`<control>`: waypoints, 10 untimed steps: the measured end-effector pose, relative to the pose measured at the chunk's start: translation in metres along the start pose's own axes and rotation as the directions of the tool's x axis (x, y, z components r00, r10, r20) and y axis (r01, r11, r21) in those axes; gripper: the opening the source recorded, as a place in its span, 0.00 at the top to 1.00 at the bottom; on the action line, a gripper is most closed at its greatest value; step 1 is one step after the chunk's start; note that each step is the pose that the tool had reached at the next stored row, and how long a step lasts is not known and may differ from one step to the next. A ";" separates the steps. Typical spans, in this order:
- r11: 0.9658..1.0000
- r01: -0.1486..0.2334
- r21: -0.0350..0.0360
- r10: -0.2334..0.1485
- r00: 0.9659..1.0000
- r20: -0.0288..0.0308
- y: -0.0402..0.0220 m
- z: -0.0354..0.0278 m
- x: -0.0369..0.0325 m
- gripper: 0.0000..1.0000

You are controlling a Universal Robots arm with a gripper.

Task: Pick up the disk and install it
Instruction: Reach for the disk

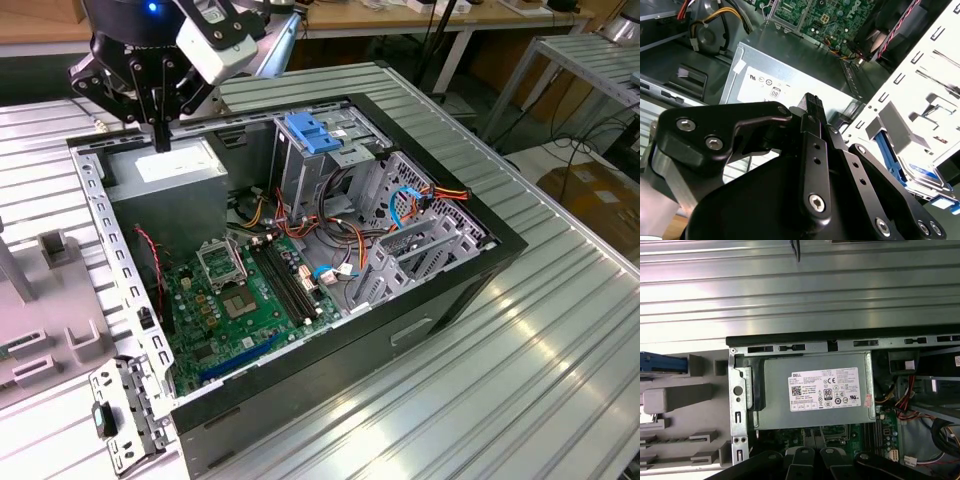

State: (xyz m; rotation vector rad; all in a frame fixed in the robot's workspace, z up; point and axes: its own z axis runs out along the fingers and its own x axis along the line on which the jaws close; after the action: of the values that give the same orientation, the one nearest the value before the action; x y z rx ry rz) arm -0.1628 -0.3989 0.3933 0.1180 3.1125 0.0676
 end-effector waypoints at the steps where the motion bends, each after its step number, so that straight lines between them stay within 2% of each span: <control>1: 1.000 0.000 0.000 0.000 1.000 0.000 0.0000 0.0000 0.0004 0.89; 10: 1.000 0.000 0.000 0.000 1.000 0.000 -0.0004 -0.0001 0.0048 0.89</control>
State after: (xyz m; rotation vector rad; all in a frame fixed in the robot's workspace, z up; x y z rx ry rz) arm -0.1675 -0.3989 0.3933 0.1180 3.1125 0.0676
